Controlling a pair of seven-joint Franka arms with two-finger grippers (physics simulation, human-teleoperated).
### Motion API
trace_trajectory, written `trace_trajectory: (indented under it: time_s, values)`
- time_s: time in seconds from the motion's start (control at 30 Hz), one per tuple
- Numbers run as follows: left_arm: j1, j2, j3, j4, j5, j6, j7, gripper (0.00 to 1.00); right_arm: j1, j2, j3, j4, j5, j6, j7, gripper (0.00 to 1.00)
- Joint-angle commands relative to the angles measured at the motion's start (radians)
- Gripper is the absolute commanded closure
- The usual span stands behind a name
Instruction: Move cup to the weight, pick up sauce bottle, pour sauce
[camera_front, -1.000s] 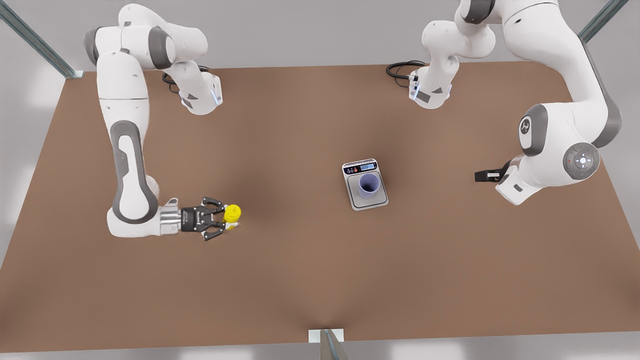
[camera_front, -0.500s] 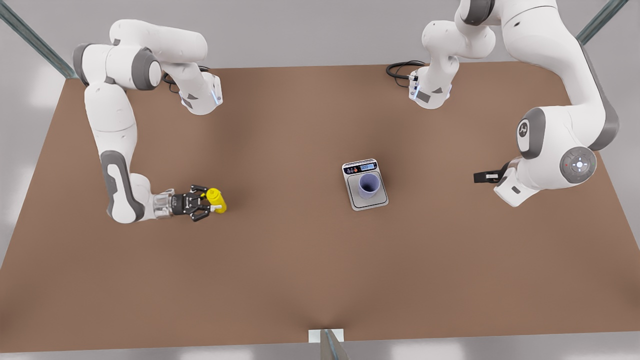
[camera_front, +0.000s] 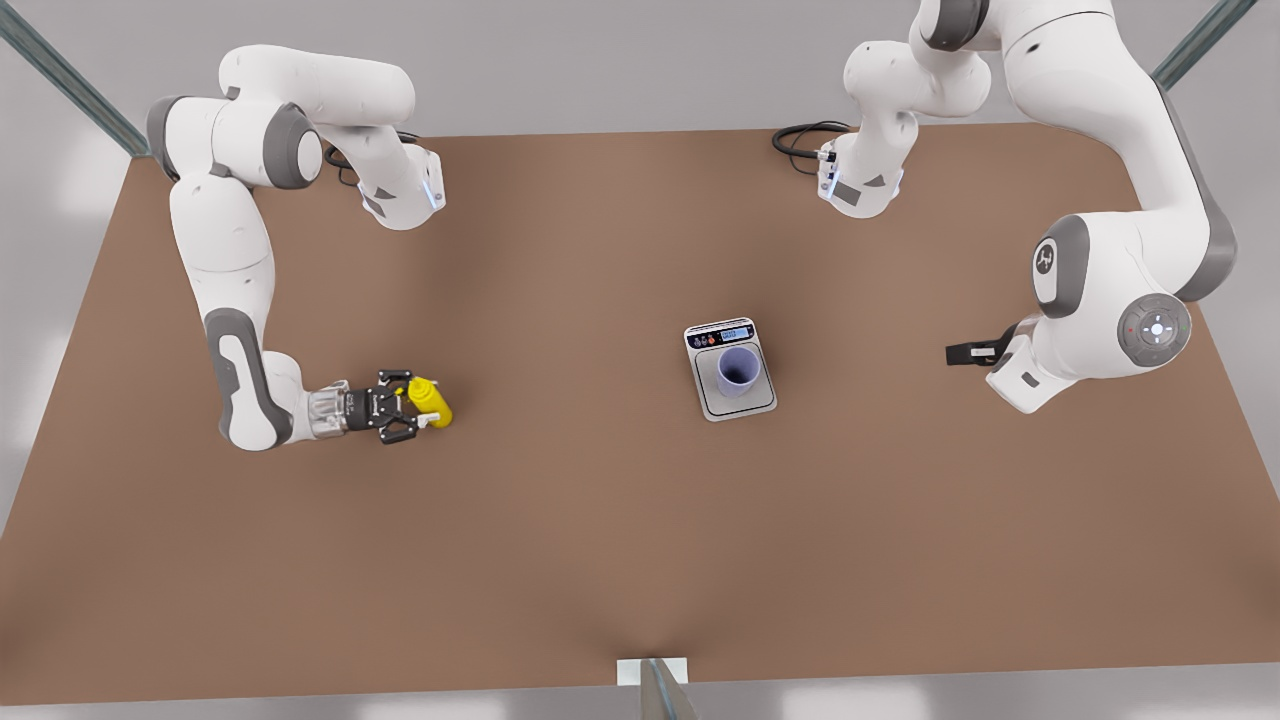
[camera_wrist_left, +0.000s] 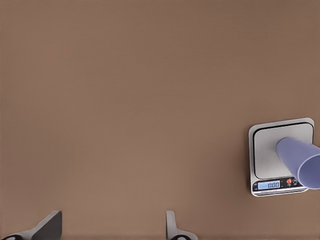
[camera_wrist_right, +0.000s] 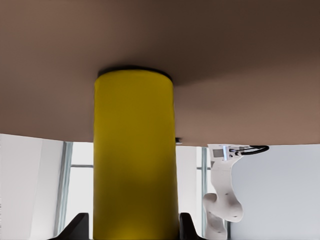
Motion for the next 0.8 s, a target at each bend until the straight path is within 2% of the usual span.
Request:
trace_trajectory:
  time_s: [0.0, 0.1, 0.13, 0.57, 0.77]
  values:
    - [0.000, 0.000, 0.000, 0.000, 0.000, 0.000, 0.000, 0.00, 0.000, 0.000, 0.000, 0.000, 0.001, -0.001, 0.002, 0.15]
    - [-0.002, 0.000, 0.000, 0.000, 0.000, 0.000, 0.000, 0.00, 0.000, 0.000, 0.000, 0.002, 0.000, 0.000, 0.008, 0.10]
    - [-0.002, 0.000, 0.000, 0.000, 0.000, 0.000, 0.000, 0.00, 0.000, -0.002, 0.000, 0.003, 0.000, 0.000, 0.011, 0.00]
    - [-0.002, 0.000, 0.000, 0.000, 0.000, 0.000, 0.000, 0.00, -0.015, 0.000, -0.012, 0.031, -0.061, -0.003, 0.003, 0.00]
    - [-0.002, 0.000, 0.000, 0.002, 0.000, -0.002, 0.000, 0.00, -0.021, 0.002, -0.072, 0.040, -0.106, 0.003, -0.021, 0.00]
